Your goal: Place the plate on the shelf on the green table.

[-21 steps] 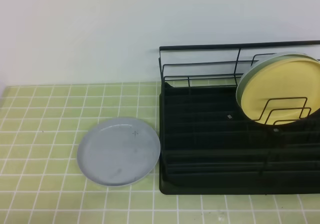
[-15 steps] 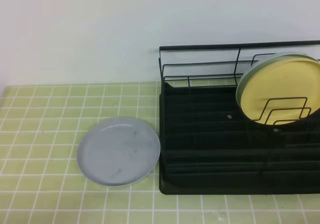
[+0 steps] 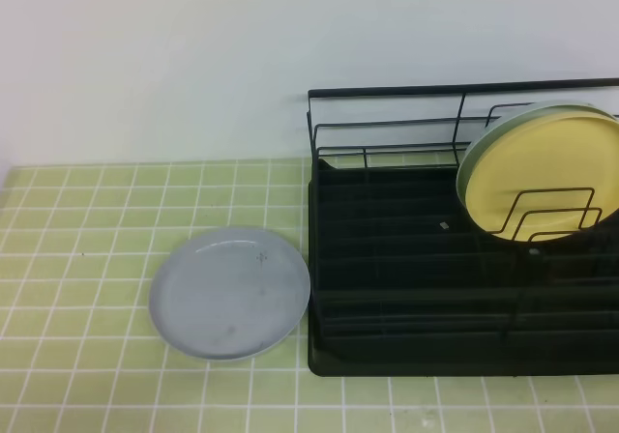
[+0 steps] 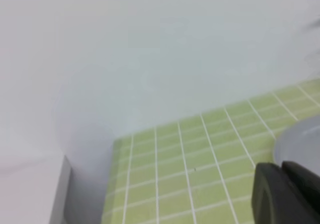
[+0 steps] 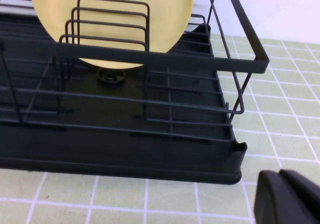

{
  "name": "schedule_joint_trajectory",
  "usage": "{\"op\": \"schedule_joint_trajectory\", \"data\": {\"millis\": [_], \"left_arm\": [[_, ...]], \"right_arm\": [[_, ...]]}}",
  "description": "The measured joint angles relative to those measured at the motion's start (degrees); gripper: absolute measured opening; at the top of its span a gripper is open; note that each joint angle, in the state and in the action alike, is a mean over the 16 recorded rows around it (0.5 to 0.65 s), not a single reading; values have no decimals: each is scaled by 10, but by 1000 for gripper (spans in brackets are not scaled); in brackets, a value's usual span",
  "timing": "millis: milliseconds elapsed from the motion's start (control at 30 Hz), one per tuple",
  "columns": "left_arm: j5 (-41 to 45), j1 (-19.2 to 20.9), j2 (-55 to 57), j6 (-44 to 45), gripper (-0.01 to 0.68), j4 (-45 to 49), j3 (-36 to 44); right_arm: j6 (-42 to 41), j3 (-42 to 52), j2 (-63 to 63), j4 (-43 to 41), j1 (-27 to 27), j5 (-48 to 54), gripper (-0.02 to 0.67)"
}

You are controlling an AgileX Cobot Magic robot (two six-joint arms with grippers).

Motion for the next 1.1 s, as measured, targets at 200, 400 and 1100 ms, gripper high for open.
{"op": "schedule_joint_trajectory", "data": {"millis": [200, 400, 1100], "left_arm": [[-39, 0, 0, 0, 0, -1, 1], [-53, 0, 0, 0, 0, -1, 2], [-175, 0, -1, -2, 0, 0, 4]], "right_arm": [[0, 0, 0, 0, 0, 0, -3], [0, 0, 0, 0, 0, 0, -3], [0, 0, 0, -25, 0, -159, -3]]}}
